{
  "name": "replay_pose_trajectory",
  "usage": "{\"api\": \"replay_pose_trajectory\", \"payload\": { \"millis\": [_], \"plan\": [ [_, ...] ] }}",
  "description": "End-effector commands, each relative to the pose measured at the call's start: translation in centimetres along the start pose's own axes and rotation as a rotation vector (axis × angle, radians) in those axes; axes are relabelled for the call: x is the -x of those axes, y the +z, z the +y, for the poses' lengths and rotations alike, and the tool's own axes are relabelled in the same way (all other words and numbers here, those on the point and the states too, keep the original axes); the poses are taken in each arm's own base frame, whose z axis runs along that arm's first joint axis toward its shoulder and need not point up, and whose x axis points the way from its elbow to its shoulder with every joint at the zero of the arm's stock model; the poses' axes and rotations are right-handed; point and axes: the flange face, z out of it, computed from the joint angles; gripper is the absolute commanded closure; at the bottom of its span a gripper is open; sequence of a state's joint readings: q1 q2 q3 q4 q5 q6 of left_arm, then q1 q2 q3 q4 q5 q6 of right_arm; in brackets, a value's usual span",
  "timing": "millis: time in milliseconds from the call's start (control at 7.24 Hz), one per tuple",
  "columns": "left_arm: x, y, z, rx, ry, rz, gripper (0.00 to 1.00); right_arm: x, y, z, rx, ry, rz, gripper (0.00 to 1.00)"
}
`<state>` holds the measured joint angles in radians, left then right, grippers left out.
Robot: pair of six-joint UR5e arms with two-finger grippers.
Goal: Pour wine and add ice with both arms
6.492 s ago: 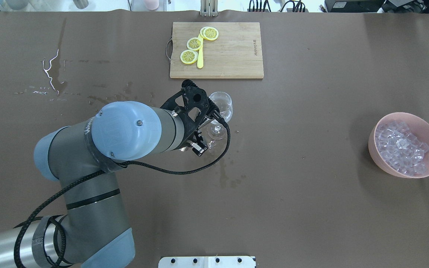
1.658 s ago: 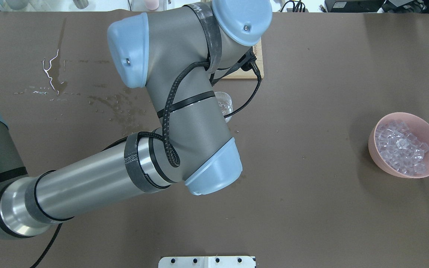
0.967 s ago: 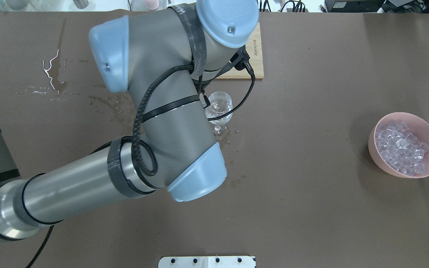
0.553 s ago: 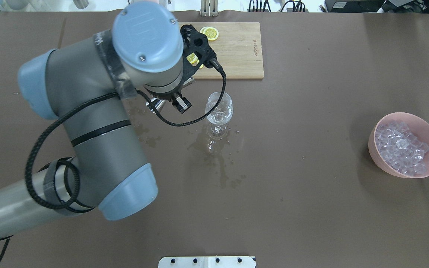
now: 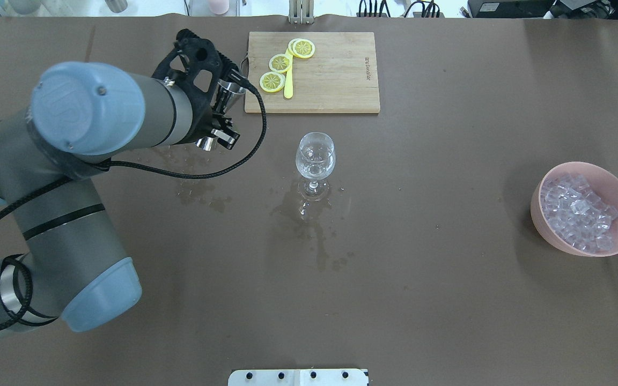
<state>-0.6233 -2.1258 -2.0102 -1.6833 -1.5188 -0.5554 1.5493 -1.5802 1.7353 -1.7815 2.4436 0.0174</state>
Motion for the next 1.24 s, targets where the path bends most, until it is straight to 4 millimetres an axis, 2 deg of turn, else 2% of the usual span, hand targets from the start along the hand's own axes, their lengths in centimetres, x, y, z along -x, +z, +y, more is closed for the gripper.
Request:
{"api": "replay_pose_trajectory", "payload": {
  "millis": [0, 138, 414, 553, 829, 1105],
  "plan": [
    [4.2, 0.7, 3.4, -0.183, -0.092, -0.054, 1.0, 0.1, -0.1, -0.1, -0.002, -0.002, 0.0, 0.0],
    [6.6, 1.9, 6.0, -0.244, -0.141, -0.062, 1.0, 0.2, -0.2, -0.3, -0.003, -0.001, 0.0, 0.0],
    [12.0, 4.1, 9.9, -0.314, -0.268, -0.066, 1.0, 0.7, -0.5, -0.7, -0.01, 0.004, 0.0, 0.0],
    [13.9, 5.5, 11.0, -0.35, -0.339, -0.051, 1.0, 0.9, -0.6, -1.0, -0.013, 0.0, 0.0, 0.0],
    [15.8, 8.5, 14.0, -0.349, -0.442, -0.046, 1.0, 1.2, -0.9, -1.4, -0.018, -0.004, 0.001, 0.0],
    [18.6, 9.7, 18.1, -0.328, -0.56, -0.112, 1.0, 1.4, -1.1, -1.4, -0.021, -0.008, 0.001, 0.0]
  ]
}}
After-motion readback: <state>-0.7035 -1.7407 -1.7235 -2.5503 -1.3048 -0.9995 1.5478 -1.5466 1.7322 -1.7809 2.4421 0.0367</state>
